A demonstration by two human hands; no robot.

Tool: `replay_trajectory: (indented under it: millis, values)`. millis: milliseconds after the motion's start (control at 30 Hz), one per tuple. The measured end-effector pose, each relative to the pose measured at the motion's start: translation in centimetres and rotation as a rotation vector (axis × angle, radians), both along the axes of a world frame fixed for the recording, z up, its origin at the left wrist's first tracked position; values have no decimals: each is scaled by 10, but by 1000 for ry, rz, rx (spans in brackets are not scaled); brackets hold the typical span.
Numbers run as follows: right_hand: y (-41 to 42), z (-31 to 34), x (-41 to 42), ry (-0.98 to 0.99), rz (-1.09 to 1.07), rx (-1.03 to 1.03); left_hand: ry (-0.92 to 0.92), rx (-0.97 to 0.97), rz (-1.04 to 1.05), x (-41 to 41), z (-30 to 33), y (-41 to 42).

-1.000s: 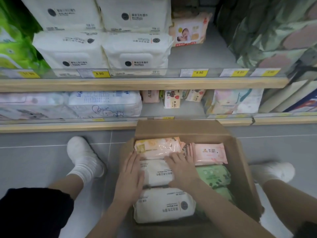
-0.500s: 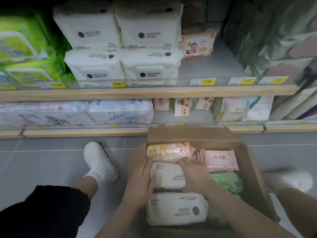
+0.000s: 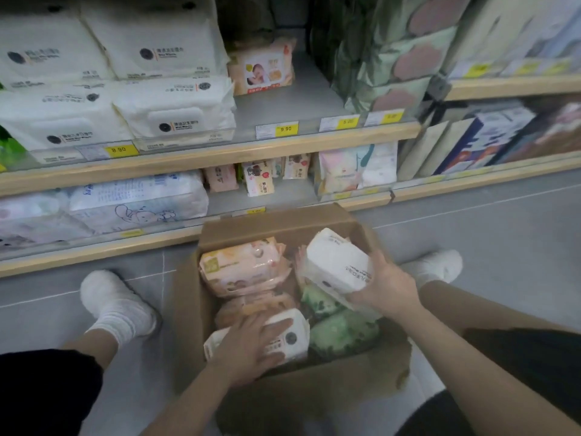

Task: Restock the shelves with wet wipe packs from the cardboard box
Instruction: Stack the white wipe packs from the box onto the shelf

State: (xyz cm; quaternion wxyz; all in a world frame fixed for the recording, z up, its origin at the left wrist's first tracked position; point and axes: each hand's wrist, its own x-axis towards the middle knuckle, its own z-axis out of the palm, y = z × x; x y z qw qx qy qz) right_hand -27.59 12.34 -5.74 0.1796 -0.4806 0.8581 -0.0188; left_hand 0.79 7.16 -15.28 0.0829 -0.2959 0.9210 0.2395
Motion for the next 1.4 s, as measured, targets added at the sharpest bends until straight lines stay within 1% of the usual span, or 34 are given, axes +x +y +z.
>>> replay_trajectory:
  millis: [67,167,233,333,533,633,733,833,967,1100,1267,1400]
  values:
    - [6,-6,-6,-55,-92,8,-17,-37,-12,2,-3,-7]
    - [8,-13,-10,-137,-181,12,-123,-13,-41,-1,1,-20]
    - [7,-18,-10,-180,-211,19,-170,-16,-40,-5,3,-27]
    - [2,-18,-10,-221,-230,24,-180,-38,-72,-12,7,-35]
    - [-7,7,-12,-194,-157,38,-182,11,-67,-25,25,-53]
    - [-16,33,-16,-227,-132,-49,-181,21,-36,-24,56,-67]
    - [-31,61,-16,-245,-110,-126,-115,-1,37,-16,95,-86]
    - [-52,88,-10,-198,-54,-199,-43,-63,97,3,129,-105]
    - [-90,120,13,-152,44,-261,15,-130,205,49,162,-134]
    - [-138,141,45,-107,169,-298,3,-209,333,100,181,-158]
    - [-204,171,107,-26,331,-355,-10,-291,518,166,195,-193]
    - [-256,197,165,-60,502,-426,-11,-357,614,212,206,-214]
